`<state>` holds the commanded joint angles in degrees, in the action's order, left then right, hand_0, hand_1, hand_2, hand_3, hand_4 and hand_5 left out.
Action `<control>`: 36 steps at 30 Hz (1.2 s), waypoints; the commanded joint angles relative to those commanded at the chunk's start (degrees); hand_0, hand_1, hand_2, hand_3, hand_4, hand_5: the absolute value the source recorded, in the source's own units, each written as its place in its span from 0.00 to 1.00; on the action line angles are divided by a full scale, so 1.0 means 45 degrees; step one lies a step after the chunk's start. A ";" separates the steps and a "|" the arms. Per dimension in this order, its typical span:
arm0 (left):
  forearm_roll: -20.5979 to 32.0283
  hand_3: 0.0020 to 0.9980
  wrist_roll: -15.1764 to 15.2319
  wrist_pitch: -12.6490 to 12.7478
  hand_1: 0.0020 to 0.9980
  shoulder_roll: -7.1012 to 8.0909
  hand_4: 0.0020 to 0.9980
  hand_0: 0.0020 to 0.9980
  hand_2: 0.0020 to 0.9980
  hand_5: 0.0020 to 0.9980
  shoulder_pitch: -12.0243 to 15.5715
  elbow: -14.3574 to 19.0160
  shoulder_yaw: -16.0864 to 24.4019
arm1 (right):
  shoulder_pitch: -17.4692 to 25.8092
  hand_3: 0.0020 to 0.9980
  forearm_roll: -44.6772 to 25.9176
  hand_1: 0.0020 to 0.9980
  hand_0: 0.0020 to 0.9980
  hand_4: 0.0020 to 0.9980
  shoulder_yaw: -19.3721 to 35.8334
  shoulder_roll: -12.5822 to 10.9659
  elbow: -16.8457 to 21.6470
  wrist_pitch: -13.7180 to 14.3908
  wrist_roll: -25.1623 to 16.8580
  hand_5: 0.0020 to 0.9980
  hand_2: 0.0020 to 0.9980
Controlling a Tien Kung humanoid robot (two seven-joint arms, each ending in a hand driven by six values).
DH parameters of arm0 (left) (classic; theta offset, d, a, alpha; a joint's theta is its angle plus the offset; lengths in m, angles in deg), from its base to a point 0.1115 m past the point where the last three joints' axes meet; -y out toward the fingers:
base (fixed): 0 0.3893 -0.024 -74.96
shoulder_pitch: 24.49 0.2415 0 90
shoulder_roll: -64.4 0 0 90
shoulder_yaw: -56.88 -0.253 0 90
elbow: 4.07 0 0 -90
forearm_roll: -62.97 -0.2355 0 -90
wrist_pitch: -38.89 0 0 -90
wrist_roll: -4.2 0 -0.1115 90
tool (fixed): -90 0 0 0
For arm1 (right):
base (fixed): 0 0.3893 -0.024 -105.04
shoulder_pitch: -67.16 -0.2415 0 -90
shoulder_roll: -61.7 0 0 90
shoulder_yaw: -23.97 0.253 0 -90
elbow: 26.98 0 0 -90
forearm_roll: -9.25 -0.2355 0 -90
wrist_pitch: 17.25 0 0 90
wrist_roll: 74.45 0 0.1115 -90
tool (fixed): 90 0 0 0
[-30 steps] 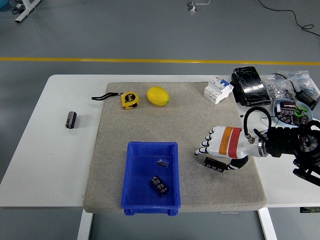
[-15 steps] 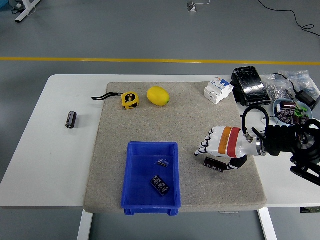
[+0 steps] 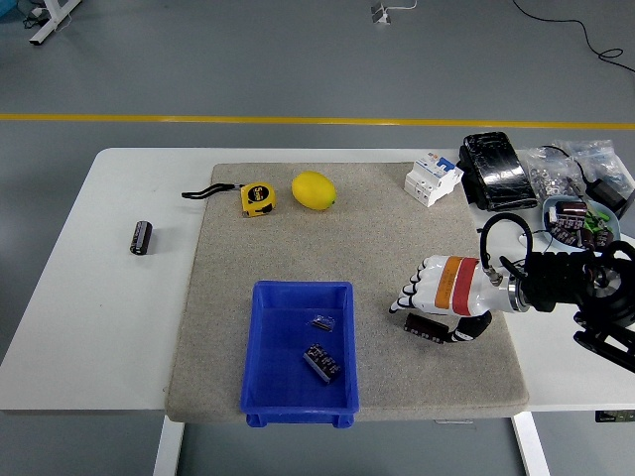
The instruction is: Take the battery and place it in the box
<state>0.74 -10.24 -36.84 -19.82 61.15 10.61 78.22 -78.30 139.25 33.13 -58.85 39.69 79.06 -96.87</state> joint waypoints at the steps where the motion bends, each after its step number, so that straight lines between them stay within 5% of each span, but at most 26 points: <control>1: -0.0009 0.62 -0.0005 0.0002 0.63 -0.0001 0.62 0.68 0.68 0.70 -0.0001 0.0000 0.0005 | 0.0001 0.85 0.0000 0.64 0.53 0.93 0.0001 -0.0005 -0.0012 0.0001 -0.0005 0.17 0.78; 13: -0.0050 0.62 -0.0029 0.0024 0.63 0.0028 0.62 0.68 0.68 0.70 -0.0018 -0.0010 0.0007 | -0.0103 0.85 0.0000 0.64 0.53 0.93 0.0072 -0.0239 0.0063 -0.0102 -0.0179 0.17 0.78; 36: -0.0312 0.62 -0.0171 -0.0022 0.63 -0.0027 0.62 0.68 0.69 0.70 -0.0092 0.0022 0.0076 | 0.0197 0.82 0.0000 0.64 0.52 0.92 0.0267 0.0224 -0.0579 0.0044 -0.0446 0.18 0.77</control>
<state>-0.66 -11.01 -36.94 -19.95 60.73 10.70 78.56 -77.42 139.25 34.33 -57.85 37.08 79.26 -98.88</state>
